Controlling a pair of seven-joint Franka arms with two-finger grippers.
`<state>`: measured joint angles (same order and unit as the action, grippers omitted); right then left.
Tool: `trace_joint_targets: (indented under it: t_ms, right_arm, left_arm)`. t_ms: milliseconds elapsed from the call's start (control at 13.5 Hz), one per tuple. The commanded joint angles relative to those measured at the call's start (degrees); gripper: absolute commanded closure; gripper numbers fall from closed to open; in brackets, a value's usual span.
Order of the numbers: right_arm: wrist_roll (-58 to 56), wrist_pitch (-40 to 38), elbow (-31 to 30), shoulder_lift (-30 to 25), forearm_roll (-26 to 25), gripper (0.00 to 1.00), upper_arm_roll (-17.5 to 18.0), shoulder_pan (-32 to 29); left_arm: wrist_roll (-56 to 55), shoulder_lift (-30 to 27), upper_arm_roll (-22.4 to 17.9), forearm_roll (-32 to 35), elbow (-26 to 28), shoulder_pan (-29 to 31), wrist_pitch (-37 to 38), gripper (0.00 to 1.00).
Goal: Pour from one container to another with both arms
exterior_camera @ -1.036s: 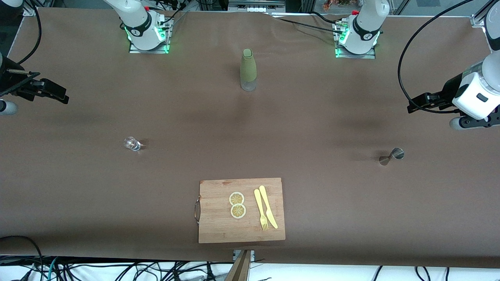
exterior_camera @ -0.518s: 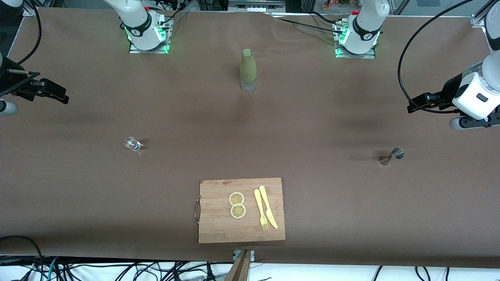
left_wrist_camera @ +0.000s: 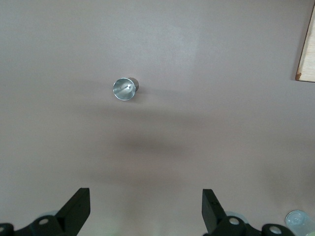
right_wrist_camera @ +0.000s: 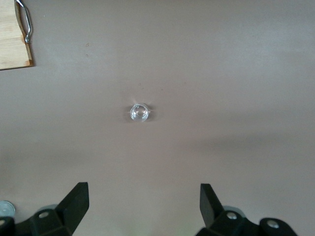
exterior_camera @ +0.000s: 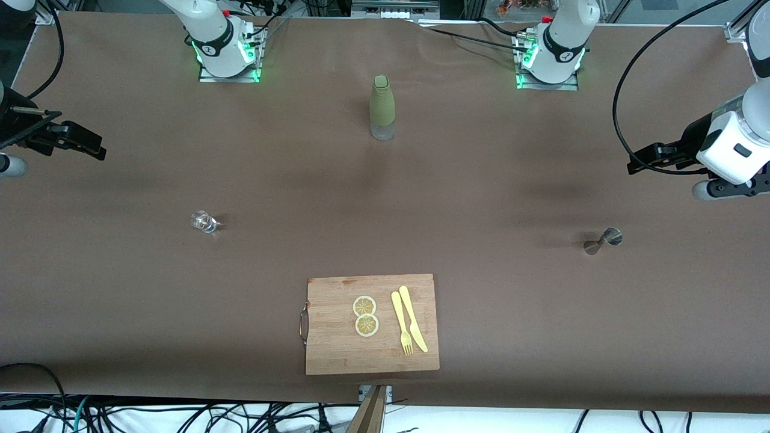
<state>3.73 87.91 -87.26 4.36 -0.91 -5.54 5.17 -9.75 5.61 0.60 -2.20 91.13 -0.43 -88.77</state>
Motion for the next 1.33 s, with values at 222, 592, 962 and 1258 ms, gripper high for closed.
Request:
trace_joint_targets:
  t_ms: [222, 592, 962, 1258]
  right_arm:
    - [-0.56, 0.34, -0.99, -0.84, 0.03, 0.00, 0.18, -0.25]
    - [-0.56, 0.34, -0.99, -0.84, 0.03, 0.00, 0.18, -0.25]
    - [-0.83, 0.60, -0.72, 0.21, 0.12, 0.00, 0.26, -0.16]
    - [-1.09, 0.95, -0.72, 4.34, 0.12, 0.00, 0.09, -0.69]
  left_arm:
    - [5.42, -0.33, -0.69, 1.23, -2.61, 2.18, 0.27, 0.00]
    - [17.71, -0.16, -0.69, 1.05, -4.11, 8.33, 0.71, 0.00]
    - [28.80, 0.63, -0.69, -0.26, -4.29, 15.01, 0.62, 0.00]
    - [36.36, 2.03, -0.69, -0.71, -6.65, 20.11, 0.62, 0.00]
